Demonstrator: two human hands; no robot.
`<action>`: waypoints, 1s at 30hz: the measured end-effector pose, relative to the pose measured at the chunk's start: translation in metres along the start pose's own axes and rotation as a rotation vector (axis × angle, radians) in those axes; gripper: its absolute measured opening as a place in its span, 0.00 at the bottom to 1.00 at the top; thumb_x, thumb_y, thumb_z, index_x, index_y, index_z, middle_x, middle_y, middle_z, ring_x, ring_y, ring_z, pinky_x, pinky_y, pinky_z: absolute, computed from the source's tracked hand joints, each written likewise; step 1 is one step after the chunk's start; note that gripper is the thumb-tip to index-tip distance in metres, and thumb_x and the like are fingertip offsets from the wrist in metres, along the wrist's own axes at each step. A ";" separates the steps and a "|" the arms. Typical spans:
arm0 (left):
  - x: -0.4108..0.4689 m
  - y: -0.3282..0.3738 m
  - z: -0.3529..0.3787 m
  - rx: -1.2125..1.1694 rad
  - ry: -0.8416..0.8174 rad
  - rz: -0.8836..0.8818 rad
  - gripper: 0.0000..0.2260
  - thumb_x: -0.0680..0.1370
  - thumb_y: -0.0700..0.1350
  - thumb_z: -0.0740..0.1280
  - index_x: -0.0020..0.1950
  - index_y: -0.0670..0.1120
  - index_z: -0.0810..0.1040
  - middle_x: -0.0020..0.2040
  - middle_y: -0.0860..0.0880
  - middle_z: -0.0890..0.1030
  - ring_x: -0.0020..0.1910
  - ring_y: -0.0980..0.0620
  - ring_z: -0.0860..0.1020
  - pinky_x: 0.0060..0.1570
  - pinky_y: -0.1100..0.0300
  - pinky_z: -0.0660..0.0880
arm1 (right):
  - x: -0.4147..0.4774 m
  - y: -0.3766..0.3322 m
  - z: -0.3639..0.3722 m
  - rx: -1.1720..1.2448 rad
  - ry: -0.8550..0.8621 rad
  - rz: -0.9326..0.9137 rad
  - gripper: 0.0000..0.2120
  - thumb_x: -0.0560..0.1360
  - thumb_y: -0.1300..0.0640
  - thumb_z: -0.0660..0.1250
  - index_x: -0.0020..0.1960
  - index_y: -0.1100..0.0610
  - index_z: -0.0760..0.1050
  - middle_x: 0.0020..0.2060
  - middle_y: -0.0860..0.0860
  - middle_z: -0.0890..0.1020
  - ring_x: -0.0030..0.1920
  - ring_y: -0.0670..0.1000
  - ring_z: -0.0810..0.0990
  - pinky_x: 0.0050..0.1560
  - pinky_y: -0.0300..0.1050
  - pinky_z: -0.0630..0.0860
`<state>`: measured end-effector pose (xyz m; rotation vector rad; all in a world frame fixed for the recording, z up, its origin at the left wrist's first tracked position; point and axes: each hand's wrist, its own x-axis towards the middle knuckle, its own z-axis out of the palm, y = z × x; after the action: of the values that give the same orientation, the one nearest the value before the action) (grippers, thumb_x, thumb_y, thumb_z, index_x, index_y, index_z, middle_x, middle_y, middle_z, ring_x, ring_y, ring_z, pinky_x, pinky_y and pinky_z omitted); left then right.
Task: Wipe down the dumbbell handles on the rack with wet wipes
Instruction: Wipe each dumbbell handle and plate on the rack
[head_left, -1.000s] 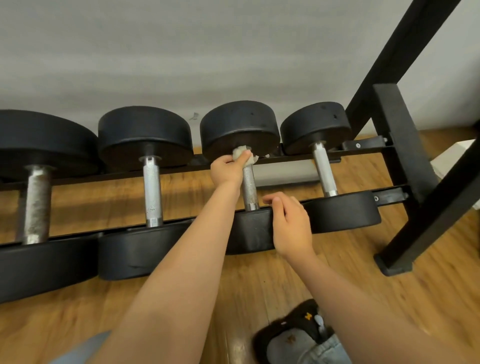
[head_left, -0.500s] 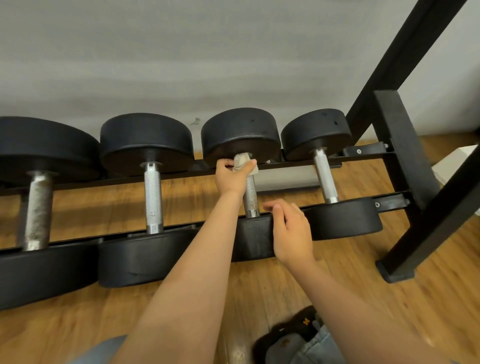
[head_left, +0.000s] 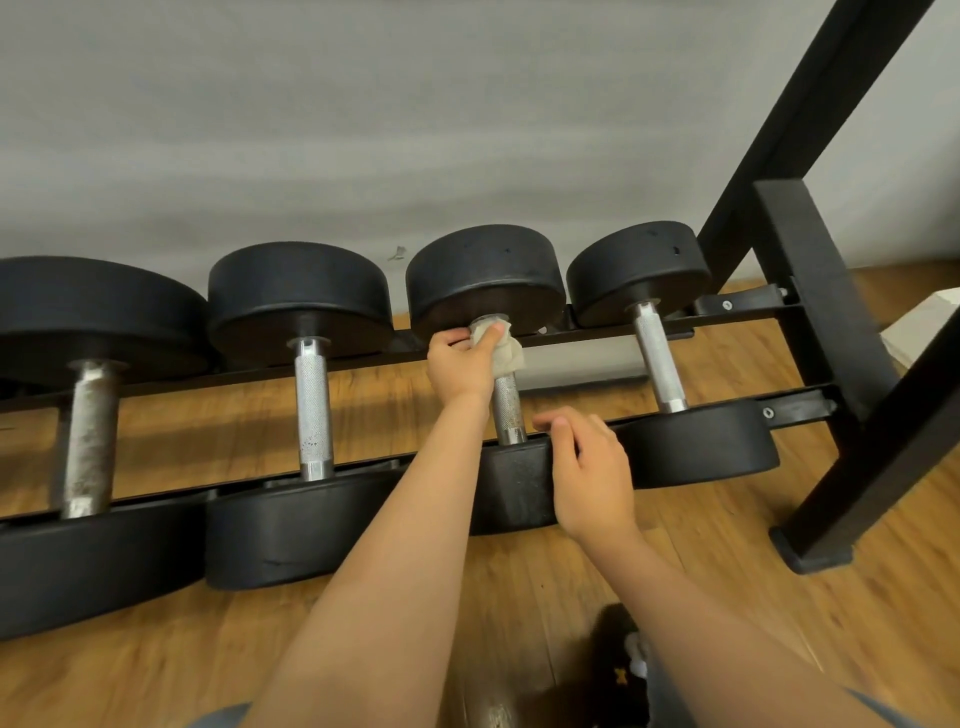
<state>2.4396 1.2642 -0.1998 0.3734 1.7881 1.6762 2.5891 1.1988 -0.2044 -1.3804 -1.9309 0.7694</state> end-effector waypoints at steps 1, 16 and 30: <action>0.001 0.000 0.001 0.007 0.001 -0.016 0.17 0.72 0.49 0.76 0.56 0.45 0.76 0.52 0.50 0.79 0.52 0.50 0.80 0.52 0.57 0.79 | 0.000 -0.001 0.000 -0.001 0.000 0.000 0.17 0.81 0.51 0.51 0.52 0.50 0.79 0.45 0.42 0.78 0.52 0.43 0.74 0.50 0.38 0.70; -0.005 0.001 -0.004 0.039 -0.018 -0.002 0.07 0.73 0.47 0.75 0.46 0.48 0.78 0.41 0.55 0.78 0.41 0.58 0.77 0.38 0.66 0.74 | -0.001 -0.006 -0.003 -0.010 -0.009 0.008 0.15 0.81 0.53 0.53 0.51 0.52 0.79 0.44 0.43 0.78 0.51 0.44 0.75 0.51 0.40 0.71; 0.002 -0.006 -0.013 0.137 -0.019 0.101 0.08 0.78 0.48 0.70 0.41 0.46 0.80 0.37 0.52 0.78 0.39 0.57 0.76 0.38 0.66 0.72 | -0.002 -0.007 -0.004 -0.010 -0.007 0.002 0.12 0.82 0.55 0.55 0.50 0.51 0.78 0.43 0.41 0.76 0.50 0.43 0.74 0.50 0.38 0.71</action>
<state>2.4308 1.2545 -0.2068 0.5464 1.9037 1.6157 2.5888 1.1952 -0.1967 -1.3873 -1.9414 0.7677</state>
